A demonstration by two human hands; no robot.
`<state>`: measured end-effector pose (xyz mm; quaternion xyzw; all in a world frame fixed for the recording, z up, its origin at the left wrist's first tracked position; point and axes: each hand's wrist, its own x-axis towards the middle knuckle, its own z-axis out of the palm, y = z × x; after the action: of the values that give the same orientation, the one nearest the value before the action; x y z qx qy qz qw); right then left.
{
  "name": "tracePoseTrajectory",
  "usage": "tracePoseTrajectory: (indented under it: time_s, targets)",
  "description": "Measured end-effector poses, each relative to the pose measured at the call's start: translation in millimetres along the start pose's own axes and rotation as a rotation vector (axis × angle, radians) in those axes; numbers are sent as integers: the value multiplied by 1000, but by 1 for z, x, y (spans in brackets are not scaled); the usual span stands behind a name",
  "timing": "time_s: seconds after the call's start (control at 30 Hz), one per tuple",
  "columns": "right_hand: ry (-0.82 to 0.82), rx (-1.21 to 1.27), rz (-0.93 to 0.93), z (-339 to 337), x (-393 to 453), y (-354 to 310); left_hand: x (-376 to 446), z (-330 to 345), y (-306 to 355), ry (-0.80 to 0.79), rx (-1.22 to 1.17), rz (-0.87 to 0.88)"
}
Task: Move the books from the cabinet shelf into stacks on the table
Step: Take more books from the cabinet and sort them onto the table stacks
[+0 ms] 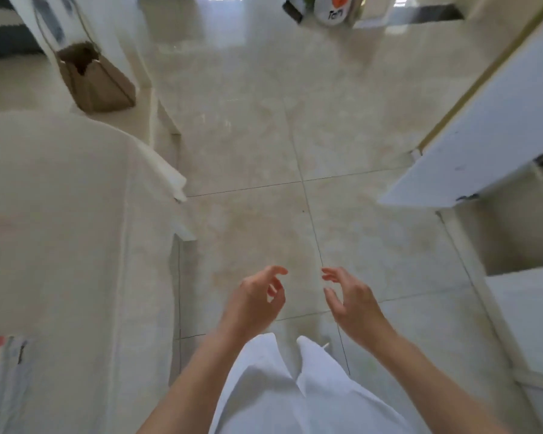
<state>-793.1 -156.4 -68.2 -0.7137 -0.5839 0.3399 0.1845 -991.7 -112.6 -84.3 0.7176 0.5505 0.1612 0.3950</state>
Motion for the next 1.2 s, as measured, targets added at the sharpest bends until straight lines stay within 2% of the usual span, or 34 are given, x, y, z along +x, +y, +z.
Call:
tracePoseTrajectory:
  time_s: [0.13,0.23,0.43,0.63,0.83,1.03,1.2]
  targets:
    - [117,21,140,-60,-35,75,26,80,65,-159,-24,94]
    - [193,42,251,-101,-58,130,45,135,110,-249,-35,79]
    - [359,102,430,-173,-85,211,78,207,169,-369,-50,112]
    - [518,215,541,-225,-76,263,138,254,229,-543,-14,225]
    - [676,263,635,-286,-41,305,234,307,294,-676,58,331]
    - [768,300,721,-339,-8,339,322,355,374,-751,87,426]
    - [839,337,724,-388,7,373,368,402,438,-801,123,476]
